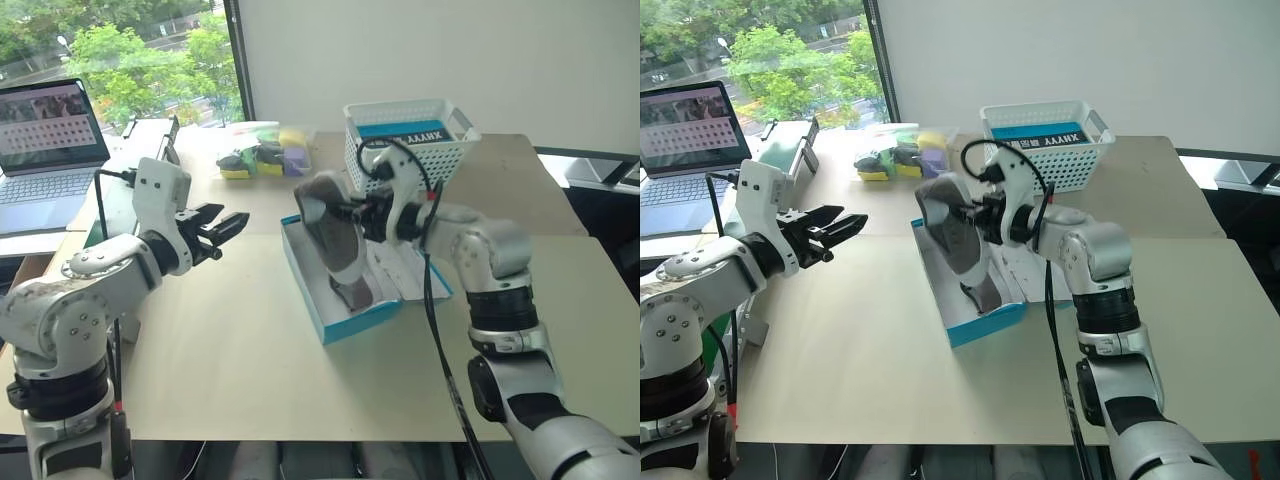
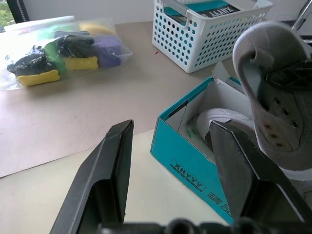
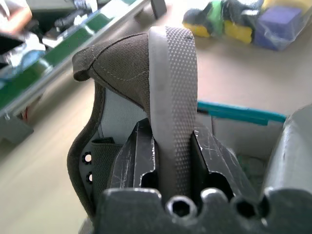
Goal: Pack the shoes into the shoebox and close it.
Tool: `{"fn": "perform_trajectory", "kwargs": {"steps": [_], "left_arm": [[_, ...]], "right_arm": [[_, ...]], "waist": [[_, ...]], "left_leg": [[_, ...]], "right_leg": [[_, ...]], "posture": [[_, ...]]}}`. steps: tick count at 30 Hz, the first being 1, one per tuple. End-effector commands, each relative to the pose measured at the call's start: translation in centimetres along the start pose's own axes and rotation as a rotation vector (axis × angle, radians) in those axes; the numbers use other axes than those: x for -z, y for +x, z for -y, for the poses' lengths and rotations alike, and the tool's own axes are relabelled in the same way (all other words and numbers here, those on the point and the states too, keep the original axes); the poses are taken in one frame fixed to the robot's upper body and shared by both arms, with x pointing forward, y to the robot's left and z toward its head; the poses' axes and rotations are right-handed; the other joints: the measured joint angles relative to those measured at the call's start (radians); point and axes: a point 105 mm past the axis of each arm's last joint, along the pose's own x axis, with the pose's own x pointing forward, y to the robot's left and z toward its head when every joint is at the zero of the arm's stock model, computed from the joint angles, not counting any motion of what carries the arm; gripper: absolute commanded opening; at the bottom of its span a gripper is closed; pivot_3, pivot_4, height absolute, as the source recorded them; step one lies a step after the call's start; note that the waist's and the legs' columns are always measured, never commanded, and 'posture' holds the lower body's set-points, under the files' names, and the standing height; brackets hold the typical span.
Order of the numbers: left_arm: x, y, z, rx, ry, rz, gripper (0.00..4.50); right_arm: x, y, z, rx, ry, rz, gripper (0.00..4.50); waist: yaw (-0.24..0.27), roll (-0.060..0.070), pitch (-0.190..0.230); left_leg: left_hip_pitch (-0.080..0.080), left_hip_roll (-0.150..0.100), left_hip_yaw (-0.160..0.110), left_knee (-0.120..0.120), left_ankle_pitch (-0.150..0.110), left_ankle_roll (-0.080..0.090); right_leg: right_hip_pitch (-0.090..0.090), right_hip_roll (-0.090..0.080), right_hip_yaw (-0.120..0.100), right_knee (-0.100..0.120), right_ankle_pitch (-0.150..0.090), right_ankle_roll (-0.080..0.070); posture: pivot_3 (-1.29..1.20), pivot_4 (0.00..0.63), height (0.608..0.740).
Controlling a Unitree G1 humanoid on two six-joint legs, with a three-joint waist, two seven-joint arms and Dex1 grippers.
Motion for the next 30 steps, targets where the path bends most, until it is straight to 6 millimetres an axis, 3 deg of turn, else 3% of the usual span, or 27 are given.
{"fn": "perform_trajectory", "kwargs": {"steps": [1,10,16,24,30], "left_arm": [[-1.0,-0.4,-0.5,-0.023,0.041,0.037,2.62],[-1.0,-0.1,0.3,0.001,0.049,0.040,2.62],[-1.1,-0.1,0.3,0.000,0.058,0.039,2.62],[-1.1,0.1,0.7,0.008,0.066,0.043,2.62],[-1.0,0.2,1.0,0.014,0.071,0.044,2.62]], "right_arm": [[0.3,0.0,-0.4,-0.022,-0.036,-0.013,0.37],[2.9,1.6,-0.3,-0.014,-0.068,-0.088,0.37],[4.0,3.7,0.3,0.038,-0.256,-0.168,0.37],[6.6,4.4,0.8,0.060,-0.752,-0.417,0.37],[8.3,4.8,-0.1,0.030,-0.806,-0.476,0.37]], "waist": [[0.000,0.000,0.000],[0.000,0.000,0.000],[-0.005,0.000,0.000],[-0.002,0.000,0.000],[0.004,-0.001,0.000]], "left_leg": [[0.000,0.000,0.000,0.000,0.000,0.000],[0.000,0.000,0.000,0.000,0.000,0.000],[0.001,0.000,0.000,0.000,0.000,0.000],[0.005,0.000,0.000,0.000,0.000,-0.001],[0.005,0.000,0.000,0.000,0.000,-0.001]], "right_leg": [[0.000,0.000,0.000,0.000,0.000,0.000],[0.000,0.000,0.000,0.000,0.000,0.000],[0.001,0.000,0.000,0.001,0.000,0.000],[0.003,0.000,0.001,0.002,0.000,0.000],[0.004,0.000,0.000,0.001,0.000,0.000]], "posture": [[0.00,0.150,0.740],[0.00,0.150,0.740],[0.00,0.150,0.740],[0.00,0.150,0.740],[0.00,0.150,0.740]]}}
